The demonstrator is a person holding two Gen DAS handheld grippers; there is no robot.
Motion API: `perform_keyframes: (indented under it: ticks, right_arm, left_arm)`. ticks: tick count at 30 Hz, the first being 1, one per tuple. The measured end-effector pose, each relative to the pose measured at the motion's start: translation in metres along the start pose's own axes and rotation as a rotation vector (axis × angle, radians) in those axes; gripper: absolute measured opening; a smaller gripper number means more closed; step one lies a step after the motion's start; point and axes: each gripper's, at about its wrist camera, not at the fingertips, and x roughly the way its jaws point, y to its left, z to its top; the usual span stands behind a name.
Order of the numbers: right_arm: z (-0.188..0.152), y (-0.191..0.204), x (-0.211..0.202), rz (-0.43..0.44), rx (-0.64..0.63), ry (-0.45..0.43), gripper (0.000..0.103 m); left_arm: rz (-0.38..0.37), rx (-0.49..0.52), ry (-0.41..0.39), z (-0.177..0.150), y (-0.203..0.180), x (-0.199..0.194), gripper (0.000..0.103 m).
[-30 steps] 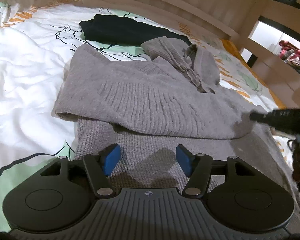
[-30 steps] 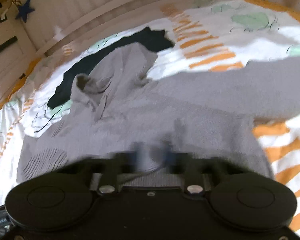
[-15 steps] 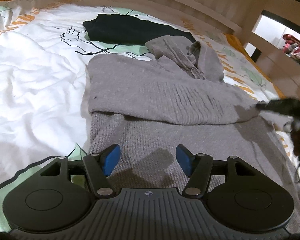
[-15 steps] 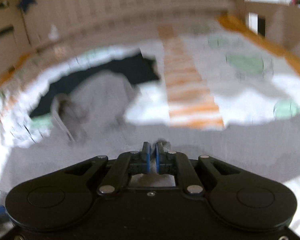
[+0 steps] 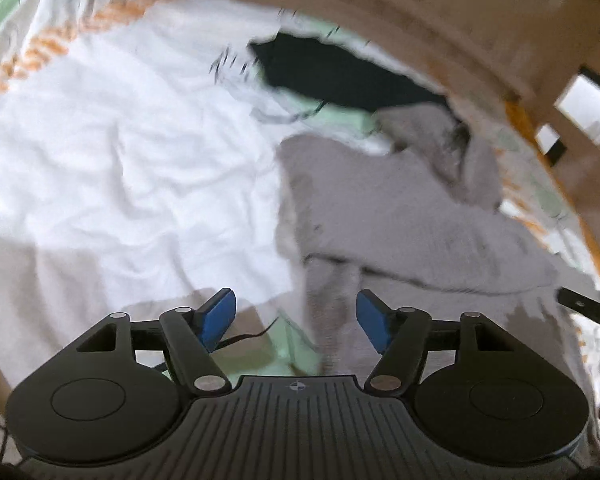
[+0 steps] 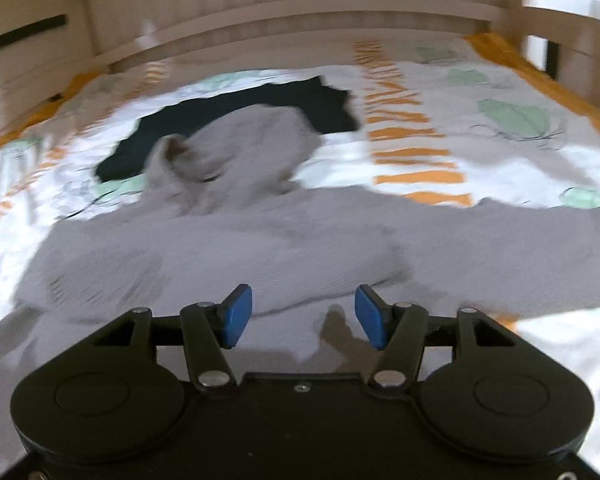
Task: Fold large clothes
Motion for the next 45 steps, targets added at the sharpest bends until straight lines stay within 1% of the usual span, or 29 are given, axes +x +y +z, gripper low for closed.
perform_keyframes:
  ticks: [2,5,6,7,10,12,13,15,16,17,19,20,21,23,25,27,31,34,35,36,37,38,39,40,42,44,45]
  right_arm:
    - [-0.006,0.010,-0.004,0.030,-0.022,0.011,0.063]
    - [-0.013,0.019,-0.007,0.047,-0.044,0.019,0.063]
    - [-0.015,0.021,-0.007,0.049,-0.050,0.023,0.063]
    - [-0.017,0.022,-0.006,0.052,-0.052,0.029,0.063]
    - [-0.023,0.022,-0.006,0.063,-0.037,0.042,0.063]
    - [-0.028,0.022,-0.006,0.065,-0.031,0.051,0.063]
    - [-0.030,0.022,-0.006,0.069,-0.030,0.056,0.063]
    - [-0.034,0.024,-0.004,0.075,-0.033,0.067,0.063]
    - [-0.037,0.024,-0.004,0.077,-0.032,0.070,0.063]
    - [-0.038,0.023,-0.004,0.077,-0.028,0.072,0.063]
    - [-0.041,0.021,-0.004,0.070,-0.017,0.071,0.063]
    - [-0.042,0.020,-0.005,0.060,-0.013,0.071,0.063]
    - [-0.043,0.018,-0.005,0.046,-0.014,0.073,0.063]
    - [-0.045,0.014,-0.004,0.013,-0.027,0.092,0.063]
    - [-0.048,0.011,-0.004,0.012,-0.036,0.094,0.063]
    - [-0.049,0.011,-0.004,0.002,-0.052,0.095,0.063]
    - [-0.053,0.018,-0.002,-0.042,-0.131,0.098,0.062]
    - [-0.055,0.020,-0.003,-0.057,-0.156,0.093,0.062]
    - [-0.055,0.020,-0.002,-0.062,-0.157,0.093,0.062]
    - [-0.055,0.020,-0.002,-0.071,-0.161,0.093,0.062]
    - [-0.055,0.021,-0.002,-0.087,-0.169,0.094,0.062]
    - [-0.055,0.021,-0.002,-0.097,-0.173,0.095,0.062]
    - [-0.056,0.021,-0.002,-0.104,-0.175,0.096,0.062]
    - [-0.055,0.020,-0.002,-0.107,-0.173,0.096,0.062]
    - [-0.056,0.018,-0.002,-0.105,-0.165,0.092,0.062]
    - [-0.056,0.018,-0.002,-0.104,-0.165,0.090,0.063]
    - [-0.055,0.018,-0.002,-0.102,-0.165,0.089,0.063]
  left_arm:
    - [0.007,0.018,0.027,0.002,-0.001,0.010,0.062]
    - [0.042,0.090,0.030,0.006,-0.011,0.017,0.061]
    - [0.044,0.095,0.029,0.008,-0.012,0.019,0.061]
    - [0.032,0.083,0.021,0.008,-0.010,0.019,0.061]
    - [0.000,-0.016,-0.006,0.014,0.005,0.016,0.062]
    - [-0.016,-0.049,-0.002,0.016,0.010,0.018,0.061]
    - [-0.010,-0.027,0.007,0.017,0.007,0.020,0.061]
    - [0.029,0.066,0.023,0.017,-0.004,0.022,0.061]
    - [0.054,0.089,0.023,0.017,-0.008,0.022,0.061]
    - [0.063,0.083,0.014,0.018,-0.007,0.021,0.061]
    - [0.059,0.025,-0.006,0.019,0.000,0.019,0.061]
    - [0.062,0.014,-0.010,0.020,0.003,0.019,0.060]
    - [0.065,0.032,-0.005,0.020,0.002,0.021,0.060]
    - [0.091,0.108,0.009,0.018,-0.007,0.024,0.060]
    - [0.131,0.192,0.025,0.016,-0.017,0.029,0.061]
    - [0.164,0.231,0.033,0.015,-0.020,0.032,0.063]
    - [0.198,0.336,0.020,0.011,-0.029,0.035,0.064]
    - [0.216,0.378,0.009,0.007,-0.032,0.034,0.064]
    - [0.233,0.396,0.005,0.007,-0.032,0.034,0.065]
    - [0.266,0.424,-0.007,0.006,-0.032,0.034,0.065]
    - [0.310,0.442,-0.023,0.006,-0.033,0.034,0.061]
    - [0.405,0.470,-0.029,0.006,-0.032,0.036,0.059]
    - [0.457,0.486,-0.032,0.006,-0.025,0.040,0.059]
    - [0.427,0.441,-0.027,0.009,-0.014,0.039,0.059]
    - [0.362,0.313,-0.018,0.016,0.004,0.032,0.059]
    - [0.362,0.275,-0.028,0.020,0.012,0.024,0.058]
    - [0.350,0.259,-0.035,0.022,0.013,0.019,0.058]
